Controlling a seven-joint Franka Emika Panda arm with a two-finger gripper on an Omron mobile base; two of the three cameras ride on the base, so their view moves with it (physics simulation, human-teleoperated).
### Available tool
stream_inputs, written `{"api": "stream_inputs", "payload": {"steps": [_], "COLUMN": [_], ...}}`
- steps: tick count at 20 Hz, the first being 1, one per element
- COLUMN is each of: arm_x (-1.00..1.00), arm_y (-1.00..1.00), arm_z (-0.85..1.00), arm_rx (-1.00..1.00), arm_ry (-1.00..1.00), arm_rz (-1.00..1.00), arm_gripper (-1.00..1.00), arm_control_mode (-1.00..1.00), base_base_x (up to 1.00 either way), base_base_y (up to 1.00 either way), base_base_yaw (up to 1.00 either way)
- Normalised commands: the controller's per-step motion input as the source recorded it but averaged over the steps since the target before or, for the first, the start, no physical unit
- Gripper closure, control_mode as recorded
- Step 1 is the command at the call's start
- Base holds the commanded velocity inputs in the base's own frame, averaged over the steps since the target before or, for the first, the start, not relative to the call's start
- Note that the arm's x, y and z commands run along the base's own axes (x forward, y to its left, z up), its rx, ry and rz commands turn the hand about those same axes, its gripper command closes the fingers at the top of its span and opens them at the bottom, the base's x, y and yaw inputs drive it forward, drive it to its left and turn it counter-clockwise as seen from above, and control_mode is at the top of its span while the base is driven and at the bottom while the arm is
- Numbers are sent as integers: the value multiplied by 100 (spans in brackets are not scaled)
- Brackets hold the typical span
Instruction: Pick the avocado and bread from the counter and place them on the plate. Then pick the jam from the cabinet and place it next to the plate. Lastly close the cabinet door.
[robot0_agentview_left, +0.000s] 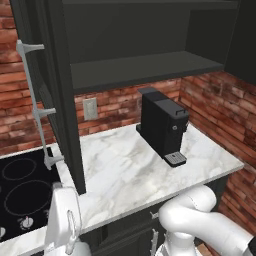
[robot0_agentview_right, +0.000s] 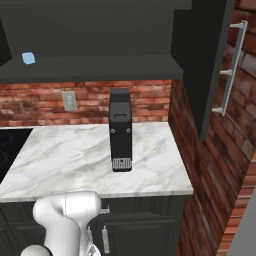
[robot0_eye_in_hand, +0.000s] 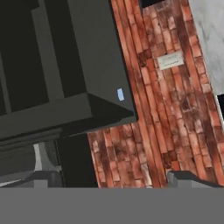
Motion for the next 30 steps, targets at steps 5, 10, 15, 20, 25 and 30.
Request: {"api": "stream_inputs", "payload": {"steps": [5,10,15,20,25,30], "arm_x": [32,37,29,25,11,0], "arm_y": [6,6,10,19,6,-27], "arm_z": [-10,-1,-1,-15,-5,8], "arm_rx": [0,0,0,-2,-1,0], "arm_ry": [0,0,0,0,0,-6], "arm_rz": [0,-2,-2,-3,-4,-10], "arm_gripper": [-100,-100,-100,-100,-100,-100], "arm_control_mode": [-100,-100,-100,-100,-100,-100], "base_base_x": [0,0,0,0,0,0], "base_base_y": [0,0,0,0,0,0], "base_base_yaw": [0,0,0,0,0,0]}}
